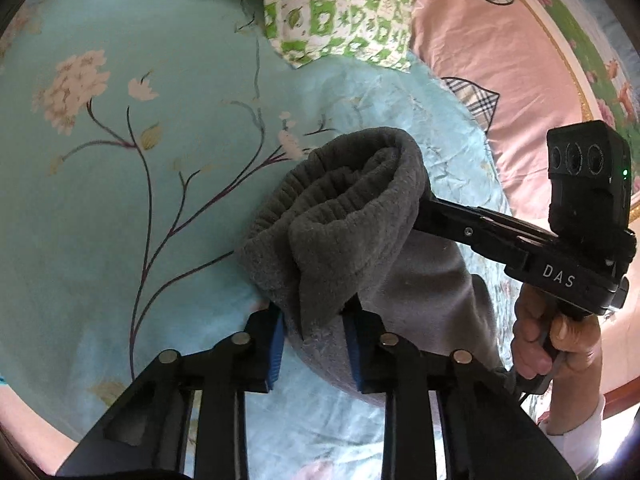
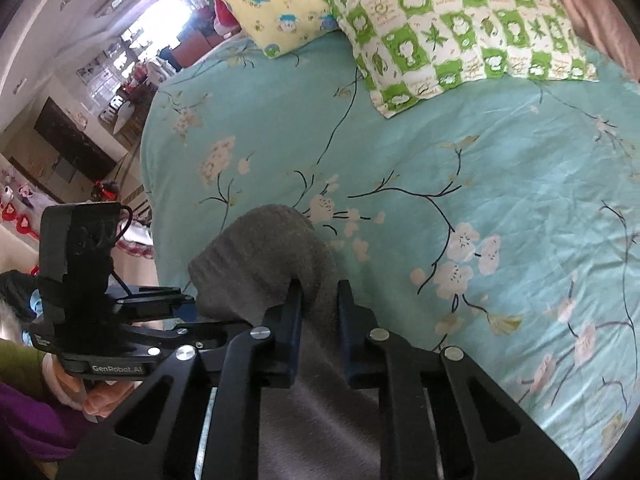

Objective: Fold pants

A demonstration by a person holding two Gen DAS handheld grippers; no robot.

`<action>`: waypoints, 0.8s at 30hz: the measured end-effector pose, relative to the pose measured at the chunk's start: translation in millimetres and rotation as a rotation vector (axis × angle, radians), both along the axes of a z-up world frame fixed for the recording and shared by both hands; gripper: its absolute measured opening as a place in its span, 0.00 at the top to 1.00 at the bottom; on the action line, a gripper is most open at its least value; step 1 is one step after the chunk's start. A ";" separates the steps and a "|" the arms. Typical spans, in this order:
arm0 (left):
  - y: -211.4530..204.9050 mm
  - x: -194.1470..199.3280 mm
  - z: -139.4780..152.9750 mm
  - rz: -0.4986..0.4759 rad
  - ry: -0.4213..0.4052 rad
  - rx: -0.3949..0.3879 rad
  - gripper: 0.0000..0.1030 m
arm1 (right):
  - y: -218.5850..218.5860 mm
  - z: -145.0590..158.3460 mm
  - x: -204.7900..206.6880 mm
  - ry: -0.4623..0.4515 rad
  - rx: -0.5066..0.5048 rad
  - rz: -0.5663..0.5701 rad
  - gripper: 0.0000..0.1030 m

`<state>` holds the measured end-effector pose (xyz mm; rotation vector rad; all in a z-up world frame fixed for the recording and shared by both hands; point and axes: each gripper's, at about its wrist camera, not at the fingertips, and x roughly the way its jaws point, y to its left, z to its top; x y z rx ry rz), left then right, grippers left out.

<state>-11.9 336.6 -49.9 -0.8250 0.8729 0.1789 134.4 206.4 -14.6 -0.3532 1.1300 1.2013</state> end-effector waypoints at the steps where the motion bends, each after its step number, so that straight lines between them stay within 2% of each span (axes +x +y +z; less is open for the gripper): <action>1: -1.2 -1.6 3.6 -0.005 -0.007 0.003 0.77 | -1.3 2.8 -0.5 -0.002 0.009 -0.008 0.84; 7: -14.5 -3.0 35.9 -0.042 -0.059 0.037 0.80 | -26.4 28.0 -6.7 -0.008 0.104 -0.072 0.84; 14: -52.0 3.8 81.0 -0.123 -0.143 0.128 0.80 | -71.5 60.6 -16.4 -0.030 0.223 -0.180 0.85; 24: -105.5 11.2 120.7 -0.251 -0.224 0.165 0.80 | -141.5 84.8 -28.5 -0.024 0.388 -0.312 0.85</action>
